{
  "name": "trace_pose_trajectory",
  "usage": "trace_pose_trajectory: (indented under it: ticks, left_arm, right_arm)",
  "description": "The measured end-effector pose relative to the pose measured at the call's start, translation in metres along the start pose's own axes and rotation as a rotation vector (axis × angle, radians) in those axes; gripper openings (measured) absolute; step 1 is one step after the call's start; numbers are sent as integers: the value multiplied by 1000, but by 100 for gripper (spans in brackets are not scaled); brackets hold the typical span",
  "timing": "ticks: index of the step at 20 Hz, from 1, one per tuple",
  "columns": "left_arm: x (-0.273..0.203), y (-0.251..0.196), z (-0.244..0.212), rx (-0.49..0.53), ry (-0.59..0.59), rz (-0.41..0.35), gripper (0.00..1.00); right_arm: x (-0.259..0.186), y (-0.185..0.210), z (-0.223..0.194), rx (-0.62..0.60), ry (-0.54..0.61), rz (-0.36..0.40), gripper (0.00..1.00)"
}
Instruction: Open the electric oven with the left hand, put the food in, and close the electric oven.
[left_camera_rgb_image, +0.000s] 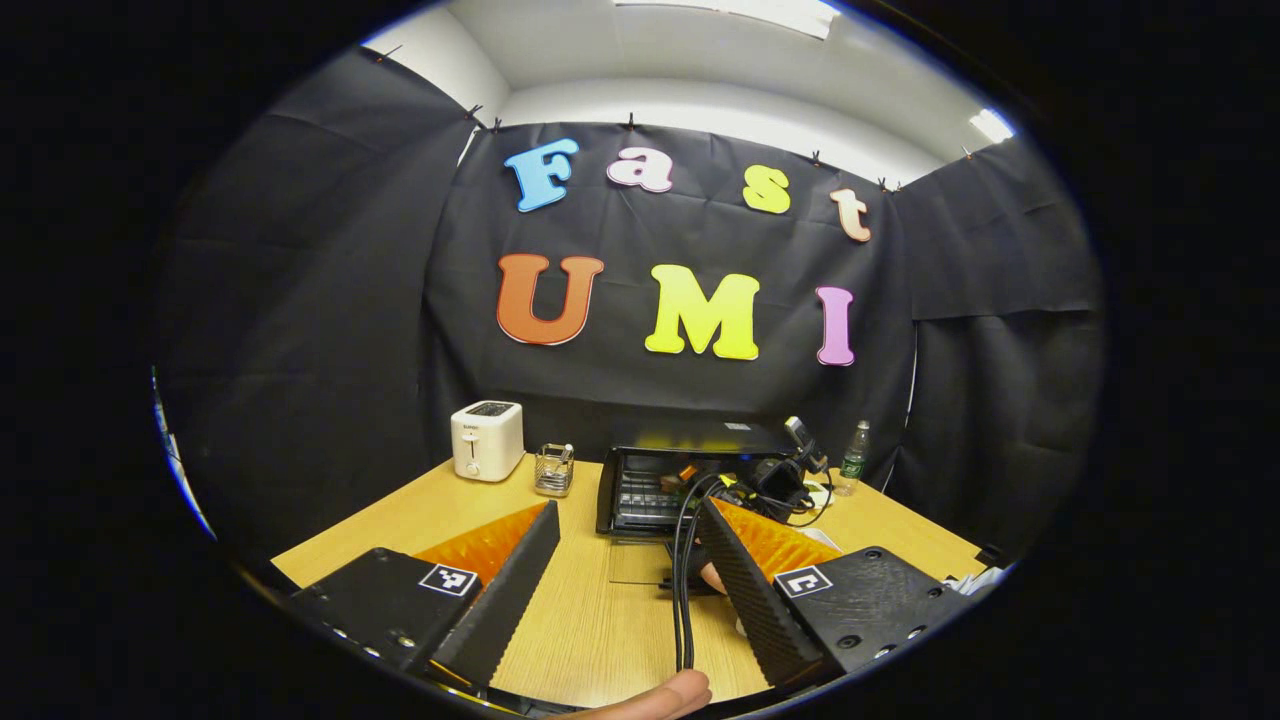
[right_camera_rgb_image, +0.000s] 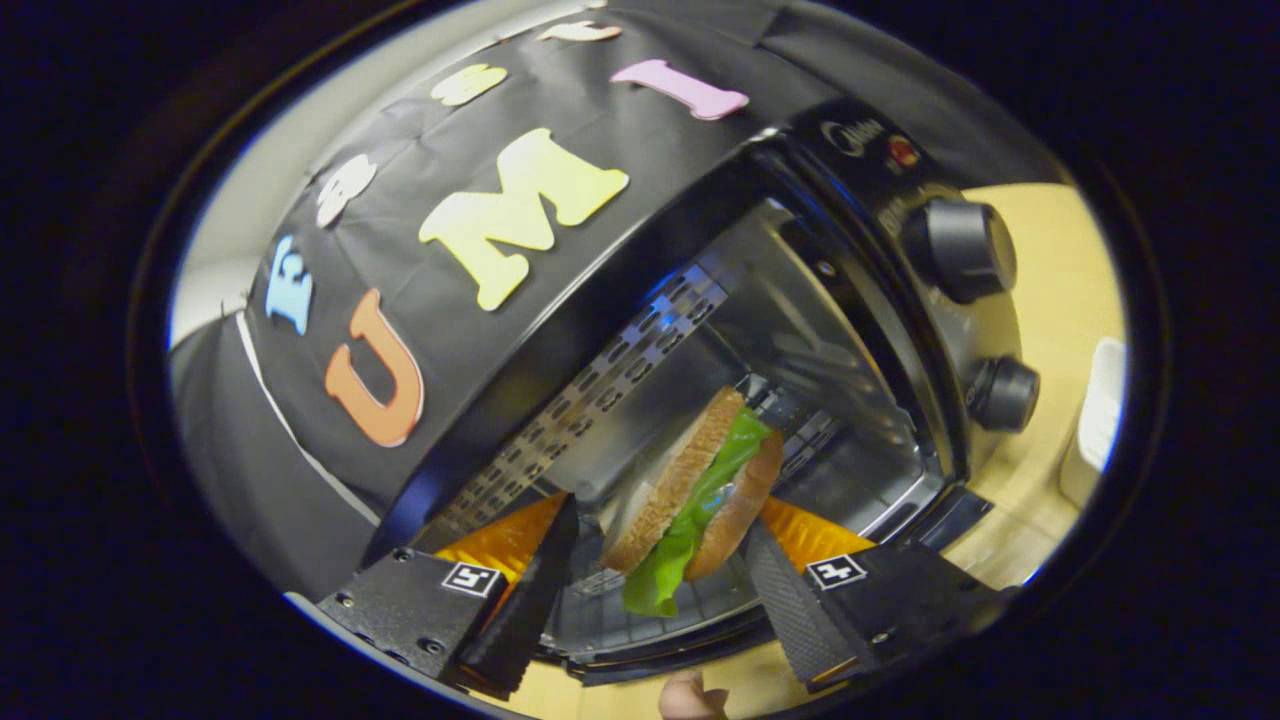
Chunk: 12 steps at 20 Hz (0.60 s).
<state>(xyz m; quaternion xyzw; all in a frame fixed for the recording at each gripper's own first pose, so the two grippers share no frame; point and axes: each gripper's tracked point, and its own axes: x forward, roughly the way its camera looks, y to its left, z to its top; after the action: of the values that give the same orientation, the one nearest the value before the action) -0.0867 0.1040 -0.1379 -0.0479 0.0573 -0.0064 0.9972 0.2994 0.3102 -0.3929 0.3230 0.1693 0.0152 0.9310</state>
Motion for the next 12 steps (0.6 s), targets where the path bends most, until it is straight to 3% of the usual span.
trace_pose_trajectory:
  ticks: [1,2,3,7,8,10,11,12]
  left_arm:
    - [1,0,2,-2,-2,2,92]
    - [-1,0,2,-2,-1,0,92]
    - [-3,0,2,-2,-2,-3,92]
    - [-6,-3,4,2,-15,-11,92]
    - [-6,-2,3,4,-10,-10,92]
    - [-8,2,-4,10,4,4,92]
    - [-8,4,-5,10,9,12,92]
    - [-9,6,-7,7,17,16,92]
  right_arm:
    - [-2,3,-5,-26,30,7,97]
    - [-2,2,-8,-61,55,1,89]
    - [-2,1,-9,-96,71,-6,97]
    - [-6,-3,-23,-279,161,-48,99]
    - [-6,-4,-29,-302,198,-55,93]
    - [-8,-4,-37,-363,257,-67,93]
    - [-11,-6,-39,-403,273,-80,100]
    - [-13,-7,-40,-451,289,-97,100]
